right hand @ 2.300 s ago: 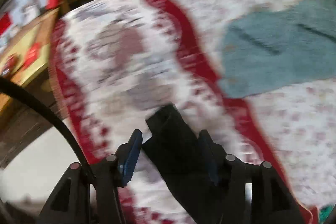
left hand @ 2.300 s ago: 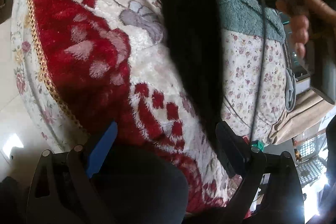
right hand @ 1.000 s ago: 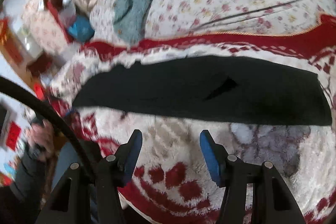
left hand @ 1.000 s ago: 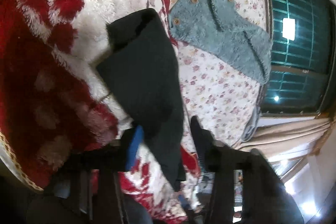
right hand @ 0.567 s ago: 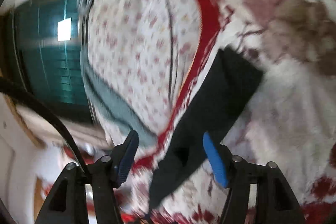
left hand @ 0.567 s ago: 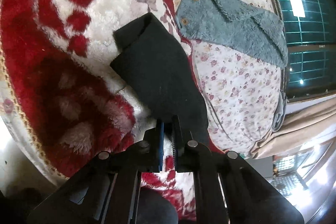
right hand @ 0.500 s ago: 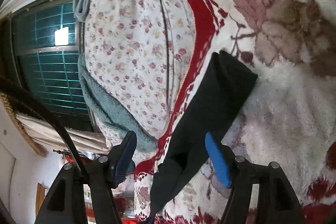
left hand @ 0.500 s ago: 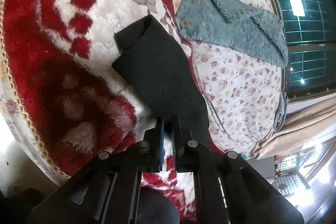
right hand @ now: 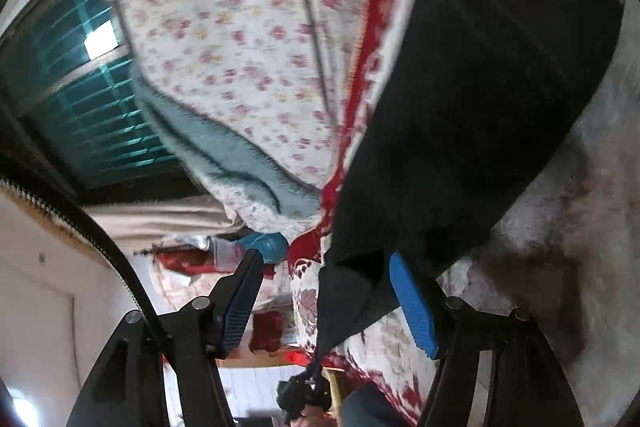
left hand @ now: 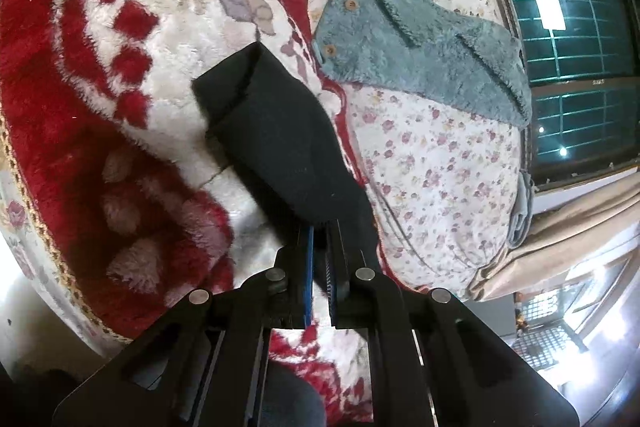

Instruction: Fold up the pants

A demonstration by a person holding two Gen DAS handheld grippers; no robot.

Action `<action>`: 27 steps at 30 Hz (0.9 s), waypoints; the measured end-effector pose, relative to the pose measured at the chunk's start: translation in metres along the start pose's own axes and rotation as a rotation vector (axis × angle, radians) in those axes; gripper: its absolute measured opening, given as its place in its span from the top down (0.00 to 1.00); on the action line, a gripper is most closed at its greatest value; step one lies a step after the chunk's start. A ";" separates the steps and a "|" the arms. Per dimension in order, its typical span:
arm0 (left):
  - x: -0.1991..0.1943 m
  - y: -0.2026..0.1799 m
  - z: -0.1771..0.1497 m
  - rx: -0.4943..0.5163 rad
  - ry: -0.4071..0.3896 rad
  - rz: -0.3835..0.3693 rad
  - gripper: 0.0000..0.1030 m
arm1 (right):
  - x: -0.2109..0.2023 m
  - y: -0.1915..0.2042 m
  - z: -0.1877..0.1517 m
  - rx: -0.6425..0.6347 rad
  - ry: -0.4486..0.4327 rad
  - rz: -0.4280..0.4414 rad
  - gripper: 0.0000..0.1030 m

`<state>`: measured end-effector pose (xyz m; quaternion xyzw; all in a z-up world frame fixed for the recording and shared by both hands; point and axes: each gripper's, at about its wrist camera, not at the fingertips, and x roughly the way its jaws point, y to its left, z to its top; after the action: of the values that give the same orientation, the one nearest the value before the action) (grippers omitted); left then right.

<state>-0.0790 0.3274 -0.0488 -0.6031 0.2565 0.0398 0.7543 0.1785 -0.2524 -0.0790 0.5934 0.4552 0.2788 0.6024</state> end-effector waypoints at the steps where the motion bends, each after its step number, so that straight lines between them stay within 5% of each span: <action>1: 0.000 0.000 0.001 -0.007 0.002 -0.005 0.96 | 0.007 -0.007 0.000 0.045 0.013 0.016 0.37; 8: 0.003 0.004 0.007 -0.077 0.022 -0.065 0.96 | 0.024 -0.008 0.003 0.094 -0.022 0.007 0.40; 12: 0.003 -0.005 0.012 -0.068 0.018 -0.081 0.96 | 0.043 -0.002 -0.003 0.068 0.043 -0.030 0.41; 18: 0.003 -0.015 0.020 -0.064 0.014 -0.107 0.96 | 0.031 0.011 0.003 -0.041 -0.144 -0.095 0.42; 21: 0.005 -0.016 0.024 -0.067 0.015 -0.109 0.96 | 0.036 0.017 0.003 -0.107 -0.133 -0.151 0.43; 23: 0.008 -0.015 0.026 -0.076 0.021 -0.114 0.96 | 0.038 0.017 0.004 -0.115 -0.131 -0.190 0.52; 26: 0.012 -0.015 0.028 -0.077 0.022 -0.104 0.96 | 0.042 0.013 0.005 -0.111 -0.105 -0.289 0.90; 27: 0.013 -0.015 0.028 -0.070 0.021 -0.090 0.96 | 0.043 0.013 0.005 -0.128 -0.106 -0.323 0.93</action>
<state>-0.0527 0.3463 -0.0369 -0.6402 0.2358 0.0084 0.7311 0.2035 -0.2152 -0.0760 0.4868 0.4937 0.1751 0.6990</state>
